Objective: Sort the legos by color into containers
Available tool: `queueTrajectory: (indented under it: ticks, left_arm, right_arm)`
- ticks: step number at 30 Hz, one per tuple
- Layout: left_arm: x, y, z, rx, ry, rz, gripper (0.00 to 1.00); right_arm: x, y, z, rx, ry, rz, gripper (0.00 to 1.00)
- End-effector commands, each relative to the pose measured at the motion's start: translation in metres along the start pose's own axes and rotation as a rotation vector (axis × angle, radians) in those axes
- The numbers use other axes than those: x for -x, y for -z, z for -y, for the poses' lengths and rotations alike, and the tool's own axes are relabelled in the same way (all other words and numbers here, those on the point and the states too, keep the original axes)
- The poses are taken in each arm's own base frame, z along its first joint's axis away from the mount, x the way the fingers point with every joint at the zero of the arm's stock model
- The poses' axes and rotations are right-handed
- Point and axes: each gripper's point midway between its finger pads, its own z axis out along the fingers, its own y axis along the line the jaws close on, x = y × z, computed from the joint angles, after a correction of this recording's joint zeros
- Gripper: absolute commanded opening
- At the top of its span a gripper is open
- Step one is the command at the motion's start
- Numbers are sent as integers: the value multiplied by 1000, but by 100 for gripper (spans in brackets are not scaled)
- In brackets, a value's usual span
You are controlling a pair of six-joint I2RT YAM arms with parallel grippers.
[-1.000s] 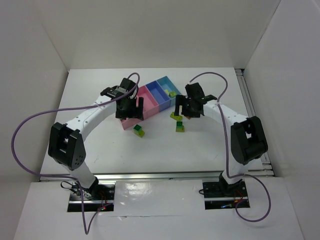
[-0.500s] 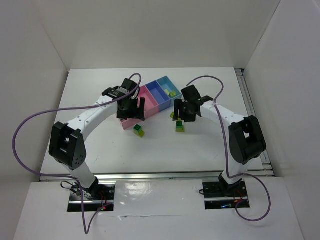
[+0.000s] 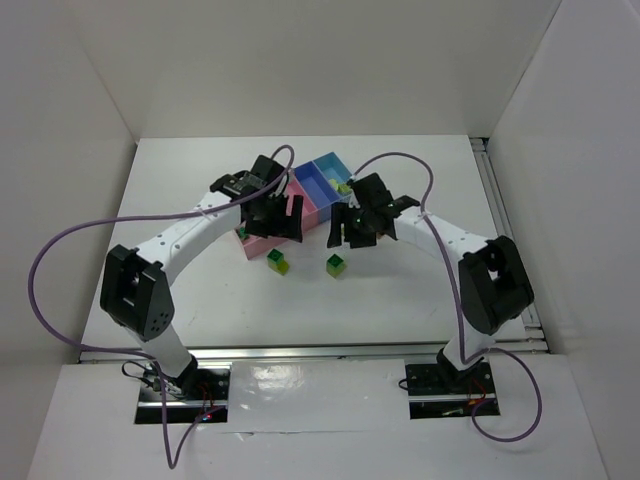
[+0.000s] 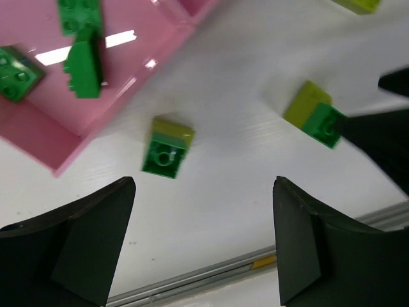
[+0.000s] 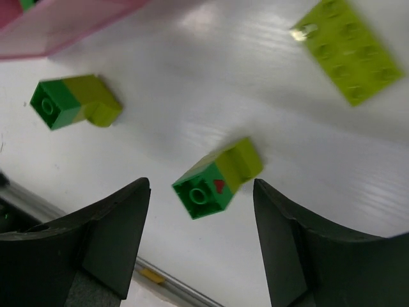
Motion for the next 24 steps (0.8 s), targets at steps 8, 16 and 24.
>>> queueTrajectory:
  ticks: [8,16,24]
  left_arm:
    - [-17,-14,98,-129,-346,3,100]
    - [-16,-49,119,-53,-350,21,92]
    - [-22,-76,120,-18,-406,-17,79]
  right_arm:
    - [17,79,125,-473,-350,262,78]
    - [4,92,145,-471,-430,266,79]
    - [-1,89,149,-457,-438,249,79]
